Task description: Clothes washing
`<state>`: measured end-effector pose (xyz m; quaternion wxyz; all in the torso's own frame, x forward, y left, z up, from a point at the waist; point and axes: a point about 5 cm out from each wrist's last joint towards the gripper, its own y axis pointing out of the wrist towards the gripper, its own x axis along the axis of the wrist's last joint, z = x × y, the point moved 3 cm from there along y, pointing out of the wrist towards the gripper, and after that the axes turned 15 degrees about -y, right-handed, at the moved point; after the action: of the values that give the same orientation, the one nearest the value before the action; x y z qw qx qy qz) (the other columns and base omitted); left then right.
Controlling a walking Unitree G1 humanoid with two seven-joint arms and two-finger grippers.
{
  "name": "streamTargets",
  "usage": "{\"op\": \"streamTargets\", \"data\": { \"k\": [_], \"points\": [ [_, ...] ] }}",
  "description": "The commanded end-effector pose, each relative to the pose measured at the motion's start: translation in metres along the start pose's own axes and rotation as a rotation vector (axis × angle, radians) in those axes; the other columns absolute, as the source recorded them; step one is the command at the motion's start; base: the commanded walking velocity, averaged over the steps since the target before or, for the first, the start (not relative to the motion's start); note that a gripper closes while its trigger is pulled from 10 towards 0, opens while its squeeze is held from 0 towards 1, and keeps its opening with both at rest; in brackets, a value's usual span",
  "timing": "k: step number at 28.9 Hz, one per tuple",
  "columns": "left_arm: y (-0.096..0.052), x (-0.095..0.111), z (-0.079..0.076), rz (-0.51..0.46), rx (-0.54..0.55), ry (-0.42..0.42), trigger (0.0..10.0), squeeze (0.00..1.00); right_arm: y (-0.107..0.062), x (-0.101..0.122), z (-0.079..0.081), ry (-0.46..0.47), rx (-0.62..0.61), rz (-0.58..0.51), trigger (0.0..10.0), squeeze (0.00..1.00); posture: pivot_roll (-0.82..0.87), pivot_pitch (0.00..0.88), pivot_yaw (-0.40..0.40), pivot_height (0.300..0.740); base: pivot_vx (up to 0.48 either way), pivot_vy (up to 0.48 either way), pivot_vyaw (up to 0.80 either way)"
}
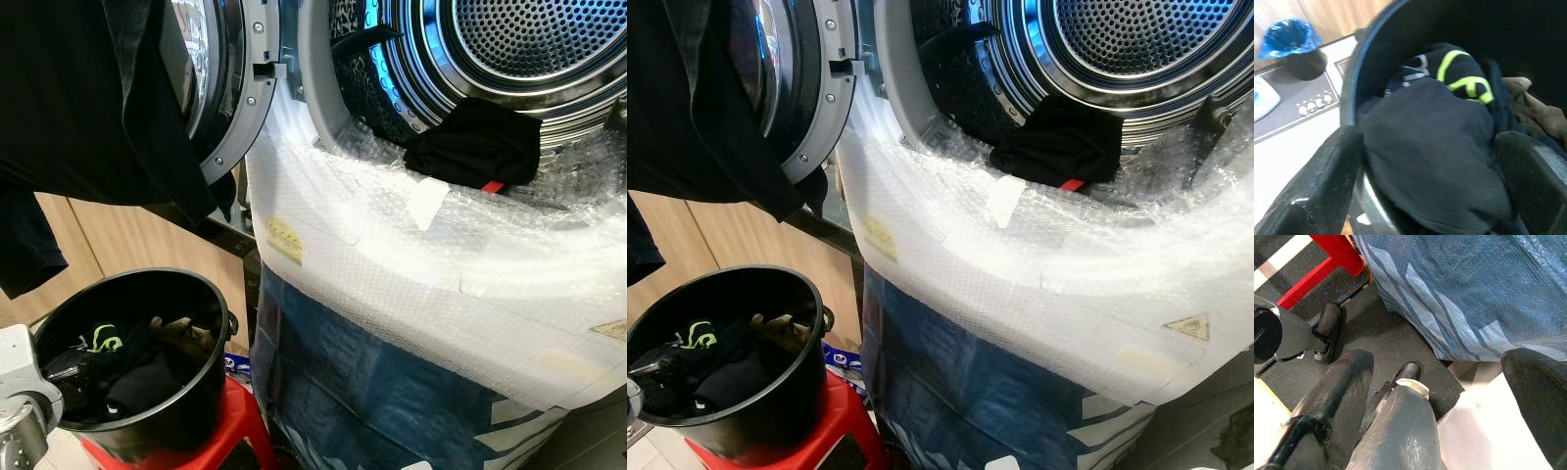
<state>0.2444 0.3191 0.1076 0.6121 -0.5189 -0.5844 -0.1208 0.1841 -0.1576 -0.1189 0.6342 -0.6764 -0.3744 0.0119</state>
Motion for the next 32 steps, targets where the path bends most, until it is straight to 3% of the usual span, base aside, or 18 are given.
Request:
{"op": "streamTargets", "data": {
  "k": [1, 7, 11, 24, 32],
  "points": [
    [0.001, -0.002, -0.005, 0.002, -0.028, 0.000, 10.0, 0.00, 0.000, -0.002, 0.002, -0.016, 0.008, 0.001, 10.0, 0.00, 0.13, 0.021, -0.015, 0.740, 0.000, 0.000, 0.00],
    [0.003, -0.005, -0.021, 0.024, -0.103, 0.039, 10.0, 0.00, -0.001, -0.004, 0.003, 0.002, -0.002, -0.007, 10.0, 0.00, 0.12, 0.023, -0.011, 0.740, 0.000, 0.000, 0.00],
    [0.005, -0.015, -0.021, 0.066, -0.102, 0.044, 10.0, 0.00, -0.001, -0.003, 0.003, 0.013, 0.001, -0.012, 10.0, 0.00, 0.12, 0.025, -0.015, 0.740, 0.000, 0.000, 0.00],
    [0.013, -0.015, -0.009, 0.070, -0.010, 0.012, 10.0, 0.00, 0.000, 0.001, -0.002, 0.025, -0.006, -0.023, 10.0, 0.00, 0.10, 0.021, -0.016, 0.740, 0.000, 0.000, 0.00],
    [0.018, -0.014, -0.010, 0.069, -0.002, -0.012, 10.0, 0.00, -0.001, -0.001, -0.001, 0.032, -0.004, -0.022, 10.0, 0.00, 0.10, 0.022, -0.016, 0.740, 0.000, 0.000, 0.00]
  ]
}}
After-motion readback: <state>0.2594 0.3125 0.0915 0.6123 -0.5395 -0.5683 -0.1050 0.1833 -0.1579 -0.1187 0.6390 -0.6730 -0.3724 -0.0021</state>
